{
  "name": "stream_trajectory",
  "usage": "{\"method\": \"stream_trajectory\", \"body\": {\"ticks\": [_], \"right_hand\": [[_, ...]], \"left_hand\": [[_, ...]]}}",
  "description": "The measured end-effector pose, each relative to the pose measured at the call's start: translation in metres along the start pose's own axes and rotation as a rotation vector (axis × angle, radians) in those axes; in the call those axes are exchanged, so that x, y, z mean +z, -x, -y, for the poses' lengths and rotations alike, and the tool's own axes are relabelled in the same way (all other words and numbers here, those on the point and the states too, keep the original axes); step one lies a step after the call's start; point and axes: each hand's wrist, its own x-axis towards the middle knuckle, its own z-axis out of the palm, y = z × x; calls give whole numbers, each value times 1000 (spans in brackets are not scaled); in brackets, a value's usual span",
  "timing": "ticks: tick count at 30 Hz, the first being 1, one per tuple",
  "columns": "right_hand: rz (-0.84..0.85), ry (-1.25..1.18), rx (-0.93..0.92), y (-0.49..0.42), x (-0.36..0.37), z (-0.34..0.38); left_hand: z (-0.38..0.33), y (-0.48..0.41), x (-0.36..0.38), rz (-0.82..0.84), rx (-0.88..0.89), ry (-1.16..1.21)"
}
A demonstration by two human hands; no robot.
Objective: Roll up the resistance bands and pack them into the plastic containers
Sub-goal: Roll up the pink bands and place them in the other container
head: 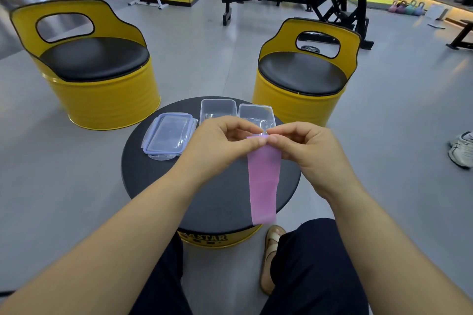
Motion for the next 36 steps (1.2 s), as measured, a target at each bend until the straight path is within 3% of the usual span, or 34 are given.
{"method": "stream_trajectory", "body": {"ticks": [18, 27, 36], "right_hand": [[38, -11, 22, 3, 0, -2], [15, -59, 13, 2, -1, -5], [65, -78, 59, 3, 0, -1]], "left_hand": [[-2, 1, 2, -54, 52, 5], [-1, 2, 2, -6, -36, 21], [-1, 1, 1, -23, 47, 37]]}}
